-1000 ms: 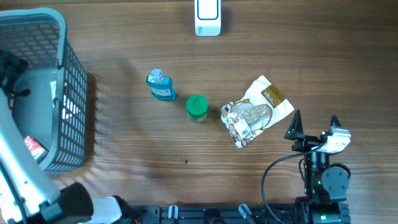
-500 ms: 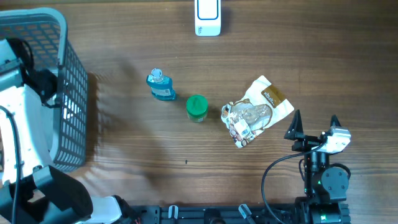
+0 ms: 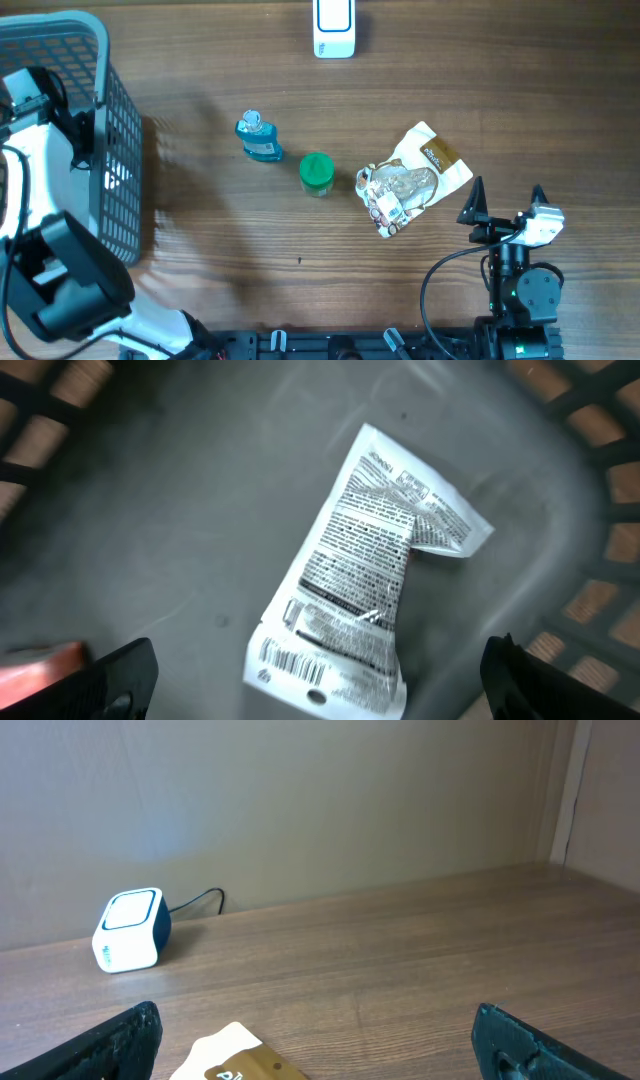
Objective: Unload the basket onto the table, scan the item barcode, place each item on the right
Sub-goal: 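Lower the left gripper into the basket and grasp the white packet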
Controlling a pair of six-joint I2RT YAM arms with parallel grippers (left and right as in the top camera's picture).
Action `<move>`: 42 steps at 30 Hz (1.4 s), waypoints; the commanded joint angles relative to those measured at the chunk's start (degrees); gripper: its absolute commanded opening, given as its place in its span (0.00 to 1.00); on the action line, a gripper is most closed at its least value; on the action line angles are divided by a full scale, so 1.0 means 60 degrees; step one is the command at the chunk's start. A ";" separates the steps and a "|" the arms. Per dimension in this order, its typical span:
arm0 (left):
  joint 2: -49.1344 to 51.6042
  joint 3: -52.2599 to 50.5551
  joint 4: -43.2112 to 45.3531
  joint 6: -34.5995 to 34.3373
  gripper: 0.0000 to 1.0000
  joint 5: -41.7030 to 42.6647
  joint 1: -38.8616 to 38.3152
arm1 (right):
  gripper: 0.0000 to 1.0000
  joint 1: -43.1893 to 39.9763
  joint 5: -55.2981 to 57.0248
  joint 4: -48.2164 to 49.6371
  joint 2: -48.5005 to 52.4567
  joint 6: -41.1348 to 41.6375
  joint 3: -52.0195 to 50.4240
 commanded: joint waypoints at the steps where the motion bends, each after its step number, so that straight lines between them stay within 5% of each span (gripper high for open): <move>1: 0.0423 -0.0113 0.0135 -0.0157 1.00 0.0459 0.0127 | 1.00 -0.0033 -0.0149 0.0047 -0.0036 -0.0164 -0.0007; 27: 0.1665 -0.0113 0.0608 0.0069 0.98 0.1096 0.0721 | 1.00 -0.0033 -0.0149 0.0047 -0.0036 -0.0168 -0.0007; 35: 0.1665 -0.0113 0.0641 0.0066 0.72 0.0841 0.0729 | 1.00 -0.0033 -0.0149 0.0047 -0.0036 -0.0168 -0.0007; 42: 0.1665 -0.0109 0.0627 0.0058 0.29 0.0215 0.0729 | 1.00 -0.0033 -0.0149 0.0047 -0.0036 -0.0168 -0.0007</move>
